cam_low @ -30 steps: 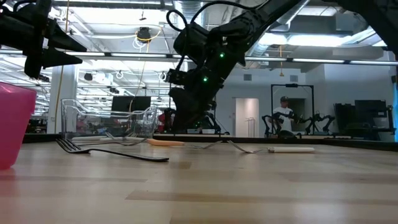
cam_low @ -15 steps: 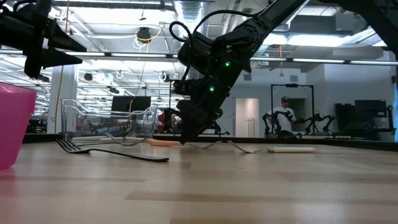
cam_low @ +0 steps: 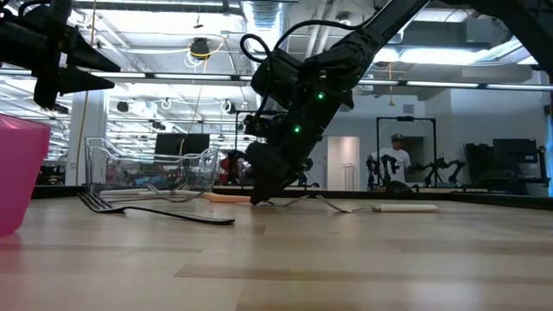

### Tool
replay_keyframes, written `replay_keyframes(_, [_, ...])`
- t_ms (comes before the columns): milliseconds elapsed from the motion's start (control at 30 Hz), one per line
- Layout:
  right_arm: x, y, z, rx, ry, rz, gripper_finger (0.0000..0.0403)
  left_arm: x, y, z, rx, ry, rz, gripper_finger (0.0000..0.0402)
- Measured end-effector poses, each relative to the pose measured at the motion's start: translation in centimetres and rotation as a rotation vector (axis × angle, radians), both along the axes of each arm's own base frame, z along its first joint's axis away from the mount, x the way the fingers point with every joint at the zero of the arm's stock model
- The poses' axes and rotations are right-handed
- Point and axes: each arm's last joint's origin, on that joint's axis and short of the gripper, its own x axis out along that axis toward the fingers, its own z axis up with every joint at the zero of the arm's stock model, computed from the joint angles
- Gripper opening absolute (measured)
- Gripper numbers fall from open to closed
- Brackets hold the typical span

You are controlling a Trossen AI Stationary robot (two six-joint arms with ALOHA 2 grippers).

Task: Sort silverware by color (type)
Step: Put the orange fork into the yellow bin

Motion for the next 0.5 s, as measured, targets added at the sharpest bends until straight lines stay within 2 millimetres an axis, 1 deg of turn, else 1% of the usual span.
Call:
replay_keyframes(200, [-0.05,0.01,-0.03,0.008,0.004,-0.007,0.0164,0.00,0.00,0.00,0.000,0.000,0.000,0.0178])
replay_keyframes(433, [-0.30,0.03,-0.16,0.023,0.030,-0.025,0.0082,0.00,0.00,0.01,0.000,0.000,-0.001,0.0178])
replay_keyframes(500, [-0.30,-0.01,-0.15,0.023,0.030,-0.027,0.0064,0.00,0.00,0.00,0.000,0.000,-0.001,0.0178])
